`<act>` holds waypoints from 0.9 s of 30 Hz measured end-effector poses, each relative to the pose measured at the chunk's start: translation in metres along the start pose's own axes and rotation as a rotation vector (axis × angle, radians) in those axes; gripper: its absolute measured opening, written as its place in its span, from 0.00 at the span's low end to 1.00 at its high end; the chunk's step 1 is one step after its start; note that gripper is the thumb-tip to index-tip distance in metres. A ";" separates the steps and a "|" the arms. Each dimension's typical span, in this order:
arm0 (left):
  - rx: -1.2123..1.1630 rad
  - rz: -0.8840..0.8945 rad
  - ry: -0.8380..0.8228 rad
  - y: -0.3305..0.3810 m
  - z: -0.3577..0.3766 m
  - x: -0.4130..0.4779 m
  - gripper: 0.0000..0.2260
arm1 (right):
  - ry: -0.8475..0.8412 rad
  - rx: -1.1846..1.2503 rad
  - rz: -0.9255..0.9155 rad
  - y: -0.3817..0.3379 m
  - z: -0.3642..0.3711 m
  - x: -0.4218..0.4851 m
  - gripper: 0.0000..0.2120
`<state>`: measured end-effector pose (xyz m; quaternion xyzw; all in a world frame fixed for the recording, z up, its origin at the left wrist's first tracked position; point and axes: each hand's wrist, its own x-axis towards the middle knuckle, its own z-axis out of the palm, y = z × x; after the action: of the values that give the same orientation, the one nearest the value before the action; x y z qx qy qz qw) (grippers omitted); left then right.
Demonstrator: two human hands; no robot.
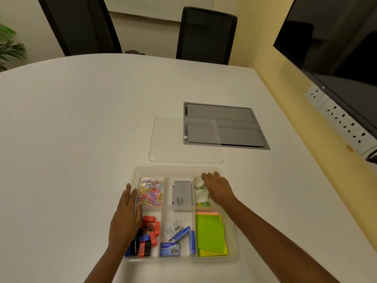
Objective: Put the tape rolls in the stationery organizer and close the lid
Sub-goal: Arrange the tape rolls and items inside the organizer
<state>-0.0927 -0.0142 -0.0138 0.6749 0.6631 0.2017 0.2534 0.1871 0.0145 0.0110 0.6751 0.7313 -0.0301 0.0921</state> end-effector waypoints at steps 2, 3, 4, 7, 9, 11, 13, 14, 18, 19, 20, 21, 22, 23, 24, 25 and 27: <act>-0.009 -0.008 -0.007 -0.001 0.000 0.000 0.22 | 0.071 -0.100 -0.007 0.005 -0.002 0.003 0.23; -0.009 -0.009 -0.008 -0.001 0.000 0.000 0.22 | 0.088 -0.114 0.031 0.008 -0.003 0.004 0.22; -0.007 -0.007 -0.006 -0.001 0.000 0.000 0.22 | 0.085 -0.092 0.084 0.009 -0.004 0.004 0.21; -0.004 0.001 0.002 -0.001 0.000 0.000 0.22 | 0.004 0.038 0.136 0.004 0.000 0.000 0.20; -0.011 0.004 0.009 -0.001 0.000 0.000 0.22 | -0.048 0.005 0.080 0.002 0.006 -0.003 0.20; -0.014 0.007 0.011 -0.001 0.000 0.000 0.22 | -0.040 -0.041 0.068 0.004 0.003 -0.007 0.19; -0.016 0.007 0.013 -0.002 0.000 0.001 0.22 | 0.040 -0.104 0.073 0.005 -0.005 -0.009 0.18; -0.019 0.006 0.013 -0.002 0.001 0.001 0.22 | 0.065 -0.168 0.078 0.004 -0.009 -0.011 0.19; -0.041 0.003 0.017 -0.004 0.002 0.001 0.21 | 0.150 -0.163 0.086 -0.002 -0.012 -0.013 0.19; -0.044 0.002 0.018 -0.004 0.002 0.001 0.21 | 0.153 -0.156 0.073 -0.004 -0.011 -0.015 0.20; -0.045 0.003 0.019 -0.005 0.002 0.001 0.21 | 0.146 -0.147 0.053 -0.006 -0.010 -0.016 0.20; -0.045 0.003 0.020 -0.006 0.003 0.001 0.22 | 0.127 -0.152 0.029 -0.008 -0.009 -0.017 0.20; -0.046 0.003 0.021 -0.006 0.003 0.001 0.22 | 0.097 -0.161 0.011 -0.009 -0.008 -0.018 0.19; -0.046 0.004 0.024 -0.006 0.003 0.001 0.22 | 0.074 -0.167 -0.003 -0.009 -0.008 -0.019 0.19; -0.045 0.008 0.028 -0.005 0.003 0.001 0.22 | 0.069 -0.176 -0.018 -0.007 -0.007 -0.019 0.18; -0.042 0.012 0.032 -0.005 0.003 0.001 0.21 | 0.063 -0.193 -0.023 -0.005 -0.007 -0.019 0.18; -0.038 0.015 0.034 -0.005 0.003 0.000 0.21 | 0.050 -0.237 -0.024 -0.002 -0.009 -0.020 0.16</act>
<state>-0.0944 -0.0141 -0.0191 0.6715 0.6582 0.2275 0.2532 0.1856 -0.0034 0.0229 0.6513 0.7398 0.0721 0.1526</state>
